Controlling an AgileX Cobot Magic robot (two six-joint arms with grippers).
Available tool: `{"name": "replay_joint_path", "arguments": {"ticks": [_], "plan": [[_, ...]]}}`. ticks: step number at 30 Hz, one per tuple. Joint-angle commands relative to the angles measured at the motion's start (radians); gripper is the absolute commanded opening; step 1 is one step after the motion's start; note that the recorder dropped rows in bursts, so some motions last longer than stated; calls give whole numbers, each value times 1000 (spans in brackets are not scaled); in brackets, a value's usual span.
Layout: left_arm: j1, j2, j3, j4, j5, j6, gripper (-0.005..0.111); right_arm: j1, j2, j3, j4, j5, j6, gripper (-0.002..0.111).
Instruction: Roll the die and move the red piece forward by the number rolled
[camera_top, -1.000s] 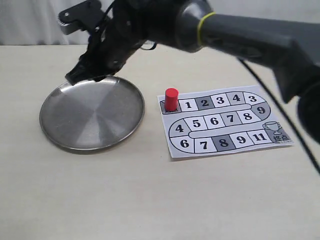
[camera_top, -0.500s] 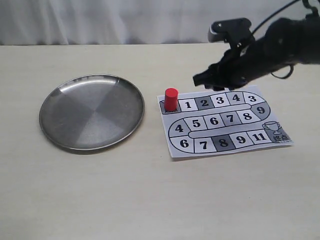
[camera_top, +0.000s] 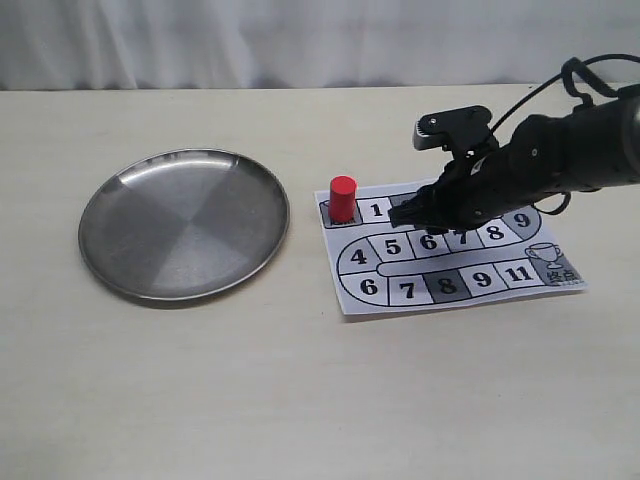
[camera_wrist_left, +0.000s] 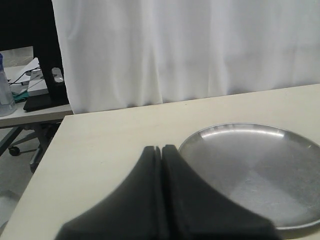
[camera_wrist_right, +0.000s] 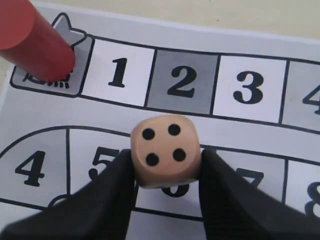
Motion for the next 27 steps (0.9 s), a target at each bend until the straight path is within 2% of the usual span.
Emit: {"name": "replay_joint_path", "arguments": {"ticks": [1,9,13,15,21,25,26,27], "plan": [[-2,-5,2,-5,-16,-3,0,-3,-1,-1,3,14,-11,9],[-2,-5,2,-5,-16,-3,0,-3,-1,0,3,-33,-11,61],[-2,-5,2,-5,-16,-3,0,-5,-1,0,-4,-53,-14,77],[-2,-5,2,-5,-16,-3,0,-5,-1,0,-10,-65,-17,81],[-2,-5,2,-5,-16,-3,0,-5,-36,0,-32,-48,-26,81],[-2,-5,2,-5,-16,-3,0,-9,-169,0,-131,123,-28,81],[-2,-5,2,-5,-16,-3,0,-9,-228,0,-135,215,-28,78],[-2,-5,2,-5,-16,-3,0,-9,-271,0,-135,294,-23,70]]}}
